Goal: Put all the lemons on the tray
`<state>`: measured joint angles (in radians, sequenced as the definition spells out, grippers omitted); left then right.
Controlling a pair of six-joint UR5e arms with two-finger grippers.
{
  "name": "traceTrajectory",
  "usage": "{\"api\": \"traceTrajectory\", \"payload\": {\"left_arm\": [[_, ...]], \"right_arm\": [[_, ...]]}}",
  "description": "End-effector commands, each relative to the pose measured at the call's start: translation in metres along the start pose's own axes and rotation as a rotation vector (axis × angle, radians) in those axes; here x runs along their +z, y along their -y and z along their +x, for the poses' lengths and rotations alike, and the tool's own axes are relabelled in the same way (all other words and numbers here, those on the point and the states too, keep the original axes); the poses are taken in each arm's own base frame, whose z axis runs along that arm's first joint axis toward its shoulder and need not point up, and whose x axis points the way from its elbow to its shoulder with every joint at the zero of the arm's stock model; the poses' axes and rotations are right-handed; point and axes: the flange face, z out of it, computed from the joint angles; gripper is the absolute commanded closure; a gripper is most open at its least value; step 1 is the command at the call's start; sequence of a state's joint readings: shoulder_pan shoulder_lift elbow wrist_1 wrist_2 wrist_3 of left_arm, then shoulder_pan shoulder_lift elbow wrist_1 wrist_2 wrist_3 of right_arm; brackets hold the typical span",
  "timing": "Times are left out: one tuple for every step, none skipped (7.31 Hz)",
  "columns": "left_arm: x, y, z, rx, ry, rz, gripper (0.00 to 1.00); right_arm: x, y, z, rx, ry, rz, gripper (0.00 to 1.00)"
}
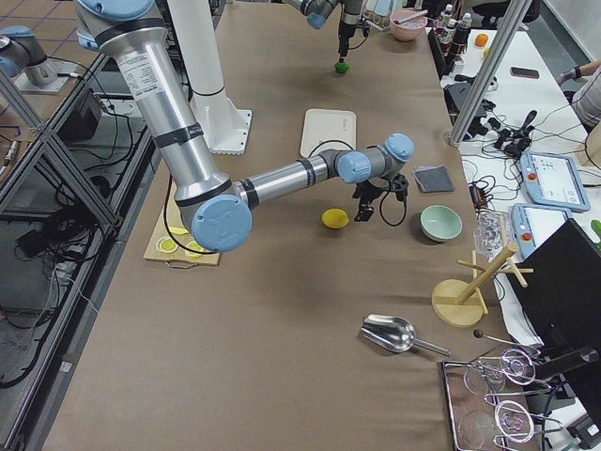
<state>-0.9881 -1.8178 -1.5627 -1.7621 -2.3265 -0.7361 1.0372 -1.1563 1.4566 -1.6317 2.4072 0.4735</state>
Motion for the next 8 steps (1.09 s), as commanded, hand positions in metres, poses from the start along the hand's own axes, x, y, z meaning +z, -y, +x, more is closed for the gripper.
{"api": "traceTrajectory", "payload": {"left_arm": [[0.016, 0.006, 0.009, 0.016, 0.015, -0.005, 0.07], [0.024, 0.01, 0.01, 0.029, 0.01, -0.003, 0.07], [0.028, 0.009, 0.008, 0.048, -0.001, 0.009, 0.08], [0.029, 0.008, 0.007, 0.05, -0.002, 0.009, 0.12], [0.027, 0.009, 0.008, 0.05, 0.006, 0.021, 0.27], [0.026, 0.009, 0.008, 0.052, 0.012, 0.032, 0.49], [0.022, 0.007, 0.009, 0.053, 0.009, 0.038, 0.94], [0.016, 0.005, 0.011, 0.059, 0.003, 0.046, 1.0]], "right_arm": [[0.019, -0.003, -0.001, -0.011, -0.002, -0.035, 0.05], [0.026, -0.005, -0.006, -0.019, -0.003, -0.046, 0.05], [0.033, -0.006, -0.008, -0.022, -0.006, -0.058, 0.05], [0.034, -0.007, -0.008, -0.023, -0.007, -0.06, 0.05], [0.039, -0.014, -0.001, -0.02, -0.01, -0.067, 0.05], [0.044, -0.016, -0.003, -0.027, -0.012, -0.076, 0.05], [0.049, -0.018, -0.005, -0.031, -0.013, -0.083, 0.05], [0.062, -0.024, -0.007, -0.039, -0.018, -0.101, 0.05]]}}
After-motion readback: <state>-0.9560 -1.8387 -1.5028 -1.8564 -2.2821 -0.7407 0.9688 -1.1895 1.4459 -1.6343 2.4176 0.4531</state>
